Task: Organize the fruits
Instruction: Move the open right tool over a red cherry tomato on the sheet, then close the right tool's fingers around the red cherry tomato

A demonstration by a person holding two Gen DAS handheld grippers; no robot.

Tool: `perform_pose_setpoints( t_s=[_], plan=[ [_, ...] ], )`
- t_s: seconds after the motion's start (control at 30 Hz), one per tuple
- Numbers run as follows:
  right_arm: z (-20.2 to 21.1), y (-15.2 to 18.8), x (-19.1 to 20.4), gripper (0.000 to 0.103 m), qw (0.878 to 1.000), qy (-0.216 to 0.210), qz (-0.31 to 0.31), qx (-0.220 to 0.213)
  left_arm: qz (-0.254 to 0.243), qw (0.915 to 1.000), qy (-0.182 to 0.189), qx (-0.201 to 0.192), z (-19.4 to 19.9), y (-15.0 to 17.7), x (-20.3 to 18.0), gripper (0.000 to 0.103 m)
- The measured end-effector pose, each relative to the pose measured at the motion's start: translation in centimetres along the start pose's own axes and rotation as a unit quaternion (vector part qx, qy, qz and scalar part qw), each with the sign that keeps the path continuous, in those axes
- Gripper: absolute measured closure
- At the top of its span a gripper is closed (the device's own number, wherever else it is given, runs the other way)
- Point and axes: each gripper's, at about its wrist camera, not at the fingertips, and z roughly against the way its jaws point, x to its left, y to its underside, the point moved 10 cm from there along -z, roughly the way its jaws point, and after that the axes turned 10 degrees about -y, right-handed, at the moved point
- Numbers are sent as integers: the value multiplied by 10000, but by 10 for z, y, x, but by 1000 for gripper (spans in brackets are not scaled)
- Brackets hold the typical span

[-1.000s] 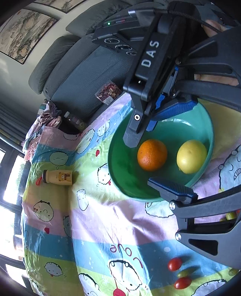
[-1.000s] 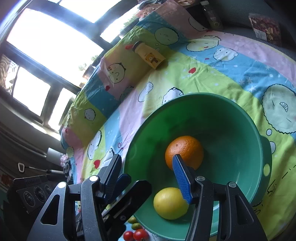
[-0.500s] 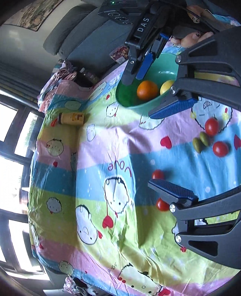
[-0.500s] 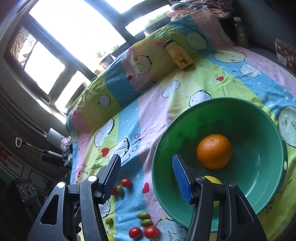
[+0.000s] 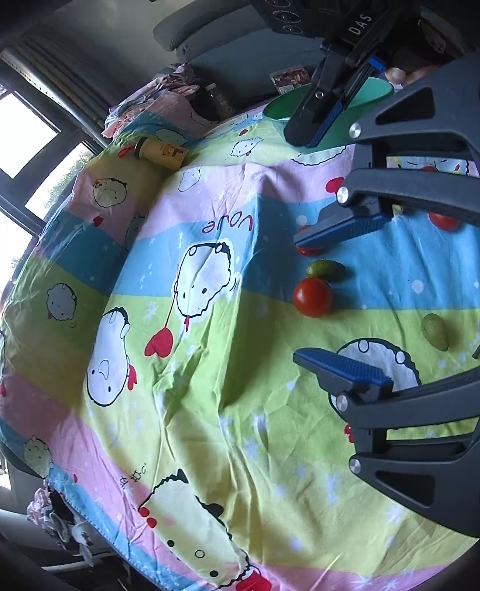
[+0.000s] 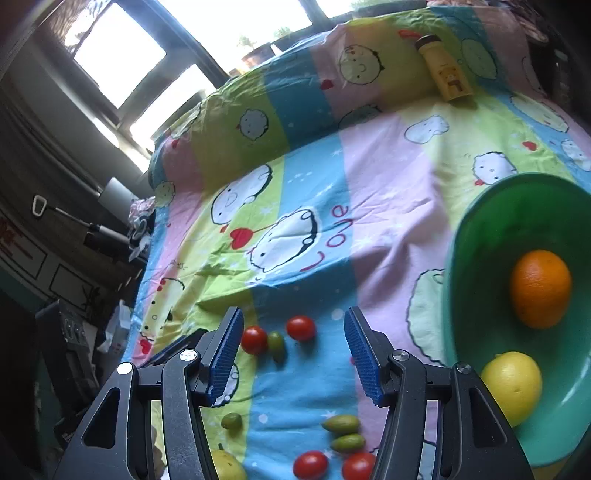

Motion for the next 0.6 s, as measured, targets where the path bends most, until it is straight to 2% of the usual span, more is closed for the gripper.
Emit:
perform_pose_setpoints(
  t_s=[0.1,0.27,0.4,0.5,0.6],
  plan=[
    [-25,4,3,50,9995,57,84,291,35,9999,33,162,-9,3,0,52],
    [-58,8,-12,70,9978,228,-70,620,4,9994,-50,348,-25,6,0,60],
    [-72,13,-21,71,9962,240,-225,808,56,9987,-13,511,-35,8,1,62],
    [-74,13,-22,71,9962,258,-211,802,54,9980,91,623,-41,11,-4,63],
    [-77,14,-24,71,9958,295,-223,839,32,9977,46,675,-45,12,-5,64]
  ],
)
